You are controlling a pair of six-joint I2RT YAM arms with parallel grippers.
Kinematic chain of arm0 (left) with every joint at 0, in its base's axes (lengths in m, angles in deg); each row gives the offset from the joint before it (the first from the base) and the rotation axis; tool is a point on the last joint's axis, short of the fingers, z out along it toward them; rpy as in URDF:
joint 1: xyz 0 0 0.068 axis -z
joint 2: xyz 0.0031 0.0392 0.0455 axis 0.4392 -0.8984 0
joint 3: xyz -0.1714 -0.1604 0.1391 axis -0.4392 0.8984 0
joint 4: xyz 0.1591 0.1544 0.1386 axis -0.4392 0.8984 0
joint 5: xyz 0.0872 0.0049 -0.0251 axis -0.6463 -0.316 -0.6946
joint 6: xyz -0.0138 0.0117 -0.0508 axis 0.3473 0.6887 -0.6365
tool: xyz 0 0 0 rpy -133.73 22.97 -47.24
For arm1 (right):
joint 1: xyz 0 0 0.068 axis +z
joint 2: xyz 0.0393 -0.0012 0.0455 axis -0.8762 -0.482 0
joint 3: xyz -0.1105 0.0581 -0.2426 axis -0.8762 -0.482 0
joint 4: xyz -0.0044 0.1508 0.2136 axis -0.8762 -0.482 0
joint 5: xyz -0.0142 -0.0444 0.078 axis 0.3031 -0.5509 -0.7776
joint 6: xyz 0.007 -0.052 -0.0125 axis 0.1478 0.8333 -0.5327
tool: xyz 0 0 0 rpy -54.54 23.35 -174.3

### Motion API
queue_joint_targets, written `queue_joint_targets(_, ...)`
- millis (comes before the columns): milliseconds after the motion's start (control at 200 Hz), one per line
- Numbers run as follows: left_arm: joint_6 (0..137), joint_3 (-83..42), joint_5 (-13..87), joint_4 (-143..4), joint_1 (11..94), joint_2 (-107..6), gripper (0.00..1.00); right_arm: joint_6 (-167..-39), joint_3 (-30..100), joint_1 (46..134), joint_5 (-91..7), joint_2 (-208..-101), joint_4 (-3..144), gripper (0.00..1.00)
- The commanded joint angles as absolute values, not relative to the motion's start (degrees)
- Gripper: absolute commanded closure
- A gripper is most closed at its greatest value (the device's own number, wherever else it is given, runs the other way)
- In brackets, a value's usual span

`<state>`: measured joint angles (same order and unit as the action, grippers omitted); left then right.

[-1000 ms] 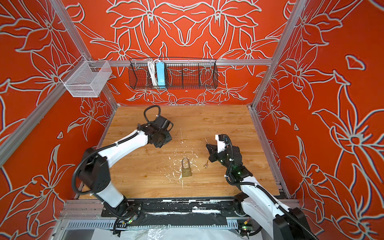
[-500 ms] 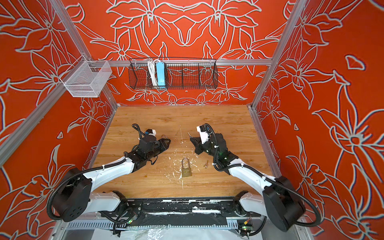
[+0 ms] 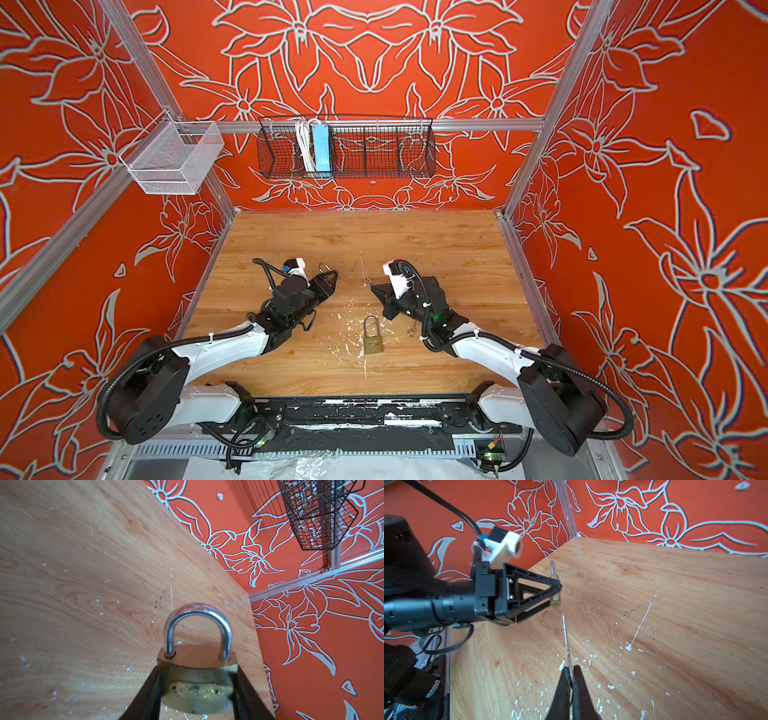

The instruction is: Unlock with the key

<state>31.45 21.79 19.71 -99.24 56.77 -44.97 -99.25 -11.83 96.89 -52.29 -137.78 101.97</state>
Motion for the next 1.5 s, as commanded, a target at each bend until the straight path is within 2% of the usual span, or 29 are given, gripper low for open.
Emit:
queue_joint_targets(0,30.26,22.84,19.97,-109.6,57.3,-45.68,1.0,-98.42,-11.92,97.46,-52.6,-138.2,103.31,1.0)
queue_joint_targets(390,27.99,24.91,18.49,-107.78,57.34,-38.51,1.0,-96.97,-9.5,100.62,-55.02,-142.58,103.05,1.0)
queue_joint_targets(540,25.61,26.08,18.71,-110.22,57.34,-39.09,1.0,-96.82,-7.59,103.37,-56.59,-145.66,103.09,1.0)
queue_joint_targets(821,22.59,23.74,29.53,-112.52,57.49,-43.83,1.0,-99.44,-5.76,103.87,-55.63,-150.19,104.55,1.0)
queue_joint_targets(1496,19.5,23.83,32.88,-116.52,58.14,-46.13,1.0,-98.94,-3.57,103.87,-51.88,-151.9,99.81,1.0)
